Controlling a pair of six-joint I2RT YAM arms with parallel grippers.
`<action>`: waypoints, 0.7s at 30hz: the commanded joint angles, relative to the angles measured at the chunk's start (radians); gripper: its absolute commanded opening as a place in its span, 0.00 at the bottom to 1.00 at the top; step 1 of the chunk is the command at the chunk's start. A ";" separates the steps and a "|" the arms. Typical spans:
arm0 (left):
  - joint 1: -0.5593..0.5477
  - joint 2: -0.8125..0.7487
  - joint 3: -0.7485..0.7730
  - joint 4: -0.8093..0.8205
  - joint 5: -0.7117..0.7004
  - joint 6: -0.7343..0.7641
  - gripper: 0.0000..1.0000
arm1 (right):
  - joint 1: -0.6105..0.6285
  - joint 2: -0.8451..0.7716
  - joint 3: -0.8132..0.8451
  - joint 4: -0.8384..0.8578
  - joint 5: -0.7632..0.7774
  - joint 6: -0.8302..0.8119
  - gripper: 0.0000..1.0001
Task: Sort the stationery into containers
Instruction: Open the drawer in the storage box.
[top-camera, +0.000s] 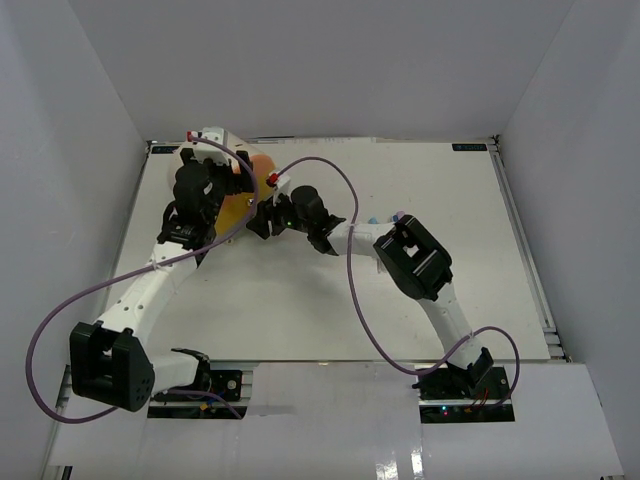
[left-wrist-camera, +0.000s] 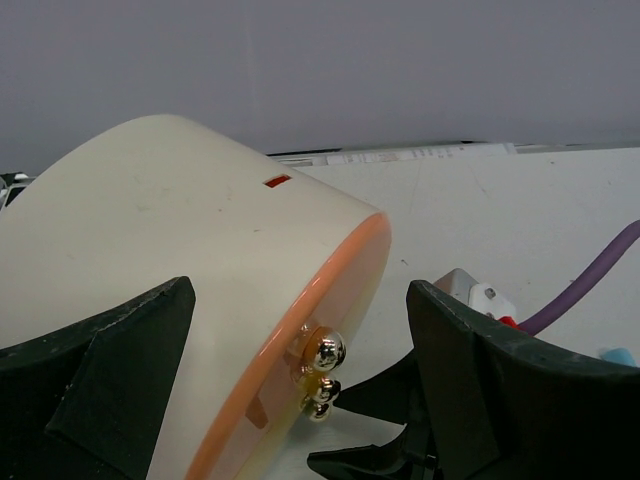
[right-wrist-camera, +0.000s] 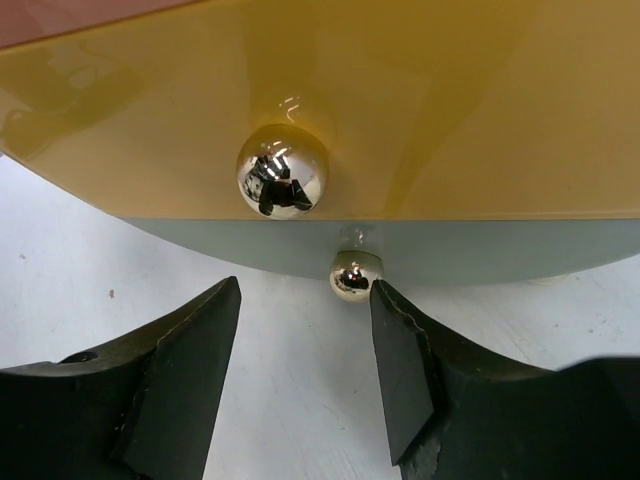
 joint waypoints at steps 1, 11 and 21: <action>-0.001 0.015 -0.008 0.024 0.021 -0.027 0.98 | 0.007 0.019 0.057 0.034 0.014 0.000 0.61; -0.001 0.078 0.029 -0.034 0.041 -0.070 0.98 | 0.011 0.034 0.062 0.034 0.048 0.001 0.52; -0.001 0.092 0.041 -0.048 0.050 -0.084 0.98 | 0.011 0.045 0.054 0.031 0.122 0.015 0.52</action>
